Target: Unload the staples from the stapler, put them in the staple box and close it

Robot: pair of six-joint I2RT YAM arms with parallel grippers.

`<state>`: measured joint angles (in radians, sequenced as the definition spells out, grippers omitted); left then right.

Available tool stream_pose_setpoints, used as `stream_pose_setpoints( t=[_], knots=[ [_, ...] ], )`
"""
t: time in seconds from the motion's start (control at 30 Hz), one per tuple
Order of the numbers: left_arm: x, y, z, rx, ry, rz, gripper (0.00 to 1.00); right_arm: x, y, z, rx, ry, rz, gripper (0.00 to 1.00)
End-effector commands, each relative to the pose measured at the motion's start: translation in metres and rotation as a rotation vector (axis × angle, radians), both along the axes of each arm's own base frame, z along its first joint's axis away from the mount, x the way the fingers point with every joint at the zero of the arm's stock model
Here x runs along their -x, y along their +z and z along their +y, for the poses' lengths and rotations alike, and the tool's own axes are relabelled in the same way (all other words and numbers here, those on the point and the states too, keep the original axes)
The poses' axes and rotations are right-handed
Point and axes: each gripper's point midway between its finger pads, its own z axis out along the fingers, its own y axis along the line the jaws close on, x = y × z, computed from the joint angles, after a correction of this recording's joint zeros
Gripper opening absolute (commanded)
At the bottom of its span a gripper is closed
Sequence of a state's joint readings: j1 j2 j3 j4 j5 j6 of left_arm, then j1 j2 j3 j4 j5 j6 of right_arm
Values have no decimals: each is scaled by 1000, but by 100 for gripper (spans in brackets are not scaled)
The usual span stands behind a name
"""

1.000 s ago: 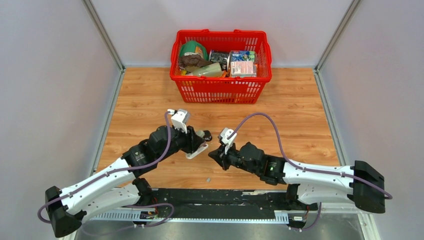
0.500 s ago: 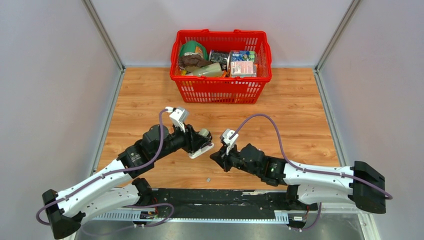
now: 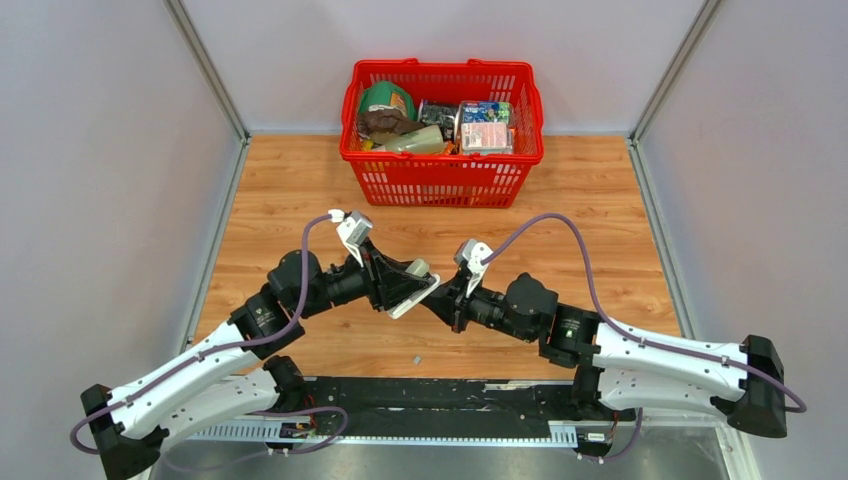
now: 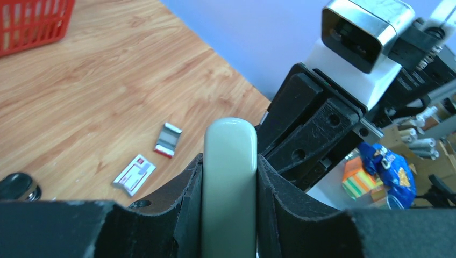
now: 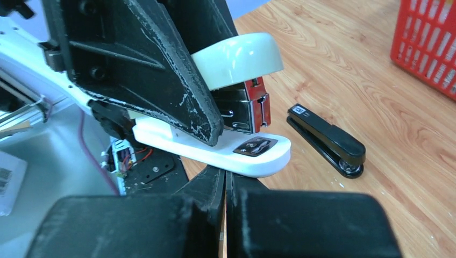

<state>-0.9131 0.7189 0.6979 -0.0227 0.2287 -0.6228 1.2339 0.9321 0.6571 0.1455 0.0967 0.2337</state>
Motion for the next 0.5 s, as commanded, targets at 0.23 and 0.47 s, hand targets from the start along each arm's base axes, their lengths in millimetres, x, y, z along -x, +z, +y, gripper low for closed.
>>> stream_pose_setpoints(
  t=[0.23, 0.47],
  knots=[
    [54, 30, -12, 108, -335, -144, 0, 30, 80, -18, -120, 140, -104, 0],
    [78, 39, -11, 179, -471, -195, 0, 40, 100, -34, -176, 166, -129, 0]
  ],
)
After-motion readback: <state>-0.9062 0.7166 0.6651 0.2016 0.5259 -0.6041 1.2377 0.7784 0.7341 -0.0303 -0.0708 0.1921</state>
